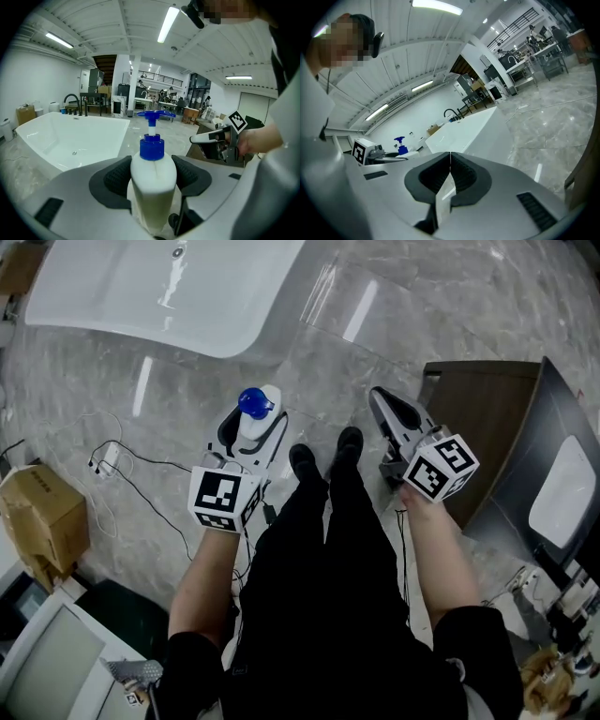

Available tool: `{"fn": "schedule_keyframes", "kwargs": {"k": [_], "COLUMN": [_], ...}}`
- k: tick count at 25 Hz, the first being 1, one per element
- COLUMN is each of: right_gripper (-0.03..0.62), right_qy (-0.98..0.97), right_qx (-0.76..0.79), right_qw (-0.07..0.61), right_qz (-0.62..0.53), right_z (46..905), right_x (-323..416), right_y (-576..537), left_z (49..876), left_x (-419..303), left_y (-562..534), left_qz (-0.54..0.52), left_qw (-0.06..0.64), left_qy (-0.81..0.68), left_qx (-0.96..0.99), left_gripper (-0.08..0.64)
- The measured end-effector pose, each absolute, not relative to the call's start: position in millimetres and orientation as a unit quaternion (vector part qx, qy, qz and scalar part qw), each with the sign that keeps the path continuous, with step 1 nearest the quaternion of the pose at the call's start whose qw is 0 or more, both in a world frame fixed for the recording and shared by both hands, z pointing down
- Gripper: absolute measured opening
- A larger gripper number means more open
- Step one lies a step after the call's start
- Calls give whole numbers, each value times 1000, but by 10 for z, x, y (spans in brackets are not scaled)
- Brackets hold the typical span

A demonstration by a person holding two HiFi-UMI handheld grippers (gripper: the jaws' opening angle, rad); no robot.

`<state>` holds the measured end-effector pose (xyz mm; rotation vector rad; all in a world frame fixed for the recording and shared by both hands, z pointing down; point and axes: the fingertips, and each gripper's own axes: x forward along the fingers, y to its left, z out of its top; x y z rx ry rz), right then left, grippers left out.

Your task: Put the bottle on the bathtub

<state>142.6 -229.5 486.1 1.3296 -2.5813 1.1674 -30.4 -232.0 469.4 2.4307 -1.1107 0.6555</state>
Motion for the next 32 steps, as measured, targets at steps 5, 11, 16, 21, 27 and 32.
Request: {"fn": "schedule_keyframes", "kwargs": {"k": [5,11,16,21,27,32], "right_gripper": [29,29,29,29,29,29], "right_qy": [-830,-824,-834,-847,-864,-870], "right_qx": [427,429,410,393,380,372], "right_qw": [8,10,20,19,22,17], "right_qz": [360,370,368,359,330,323], "right_z": [5632,6650,7397,8007,8430,8751], "right_x": [1432,1421,1287,1207,1167,1192], "right_y": [-2404,-2514,-2731,-3036,-3451,-3673], "left_z": [5504,6537,7316,8046,8821,9317], "left_x": [-190,-114,-119,-72,-26,91], "left_y": [-2507,-2601,-2758,-2931,-3129,-3235], "left_qz": [231,241,253,263,279,285], "left_qw": [195,187,188,198,189,175], "left_qy": [-385,-369,-361,-350,-328,-286], "left_qx": [872,878,878,877,882,898], "left_gripper": [272,272,272,272,272,272]}}
